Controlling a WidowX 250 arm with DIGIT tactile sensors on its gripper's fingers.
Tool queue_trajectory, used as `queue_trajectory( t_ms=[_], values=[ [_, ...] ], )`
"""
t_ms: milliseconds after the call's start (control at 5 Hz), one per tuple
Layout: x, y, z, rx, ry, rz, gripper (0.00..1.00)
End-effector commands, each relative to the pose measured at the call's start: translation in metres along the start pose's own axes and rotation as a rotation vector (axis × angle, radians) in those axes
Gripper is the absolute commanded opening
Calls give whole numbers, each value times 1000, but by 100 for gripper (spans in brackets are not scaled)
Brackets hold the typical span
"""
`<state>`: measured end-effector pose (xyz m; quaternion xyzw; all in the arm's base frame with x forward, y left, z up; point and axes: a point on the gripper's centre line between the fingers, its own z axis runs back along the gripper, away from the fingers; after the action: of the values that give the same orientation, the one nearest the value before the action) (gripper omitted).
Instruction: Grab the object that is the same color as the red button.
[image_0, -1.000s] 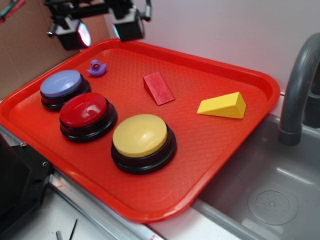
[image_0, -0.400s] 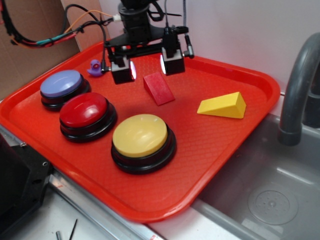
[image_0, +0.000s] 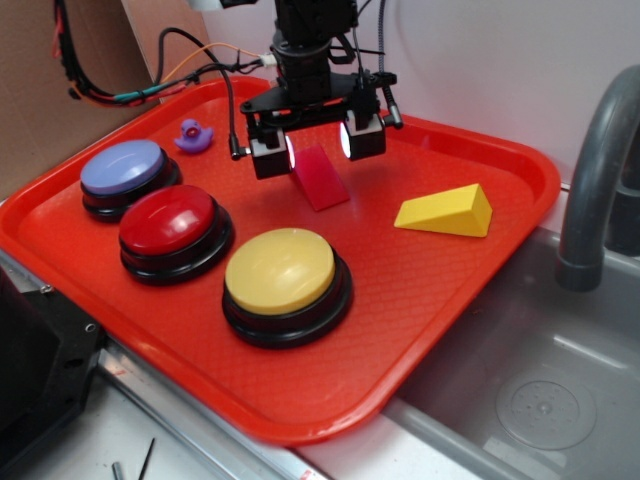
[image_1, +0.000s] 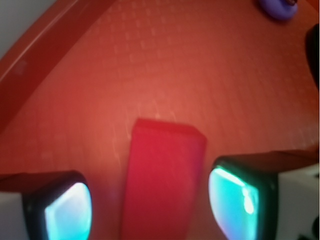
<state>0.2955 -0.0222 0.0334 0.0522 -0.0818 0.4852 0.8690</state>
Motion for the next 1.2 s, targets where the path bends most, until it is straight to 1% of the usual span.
queue_trajectory(
  t_ms=[0, 200, 400, 600, 800, 1000],
  values=[
    [24, 0, -9, 0, -7, 52, 100],
    [23, 1, -18, 11, -20, 43, 49],
    [22, 2, -17, -4, -24, 21, 0],
    [23, 4, -6, -42, -3, -32, 0],
    [27, 3, 24, -87, 116, -263, 0],
    [26, 1, 66, -156, 205, -504, 0]
  ],
)
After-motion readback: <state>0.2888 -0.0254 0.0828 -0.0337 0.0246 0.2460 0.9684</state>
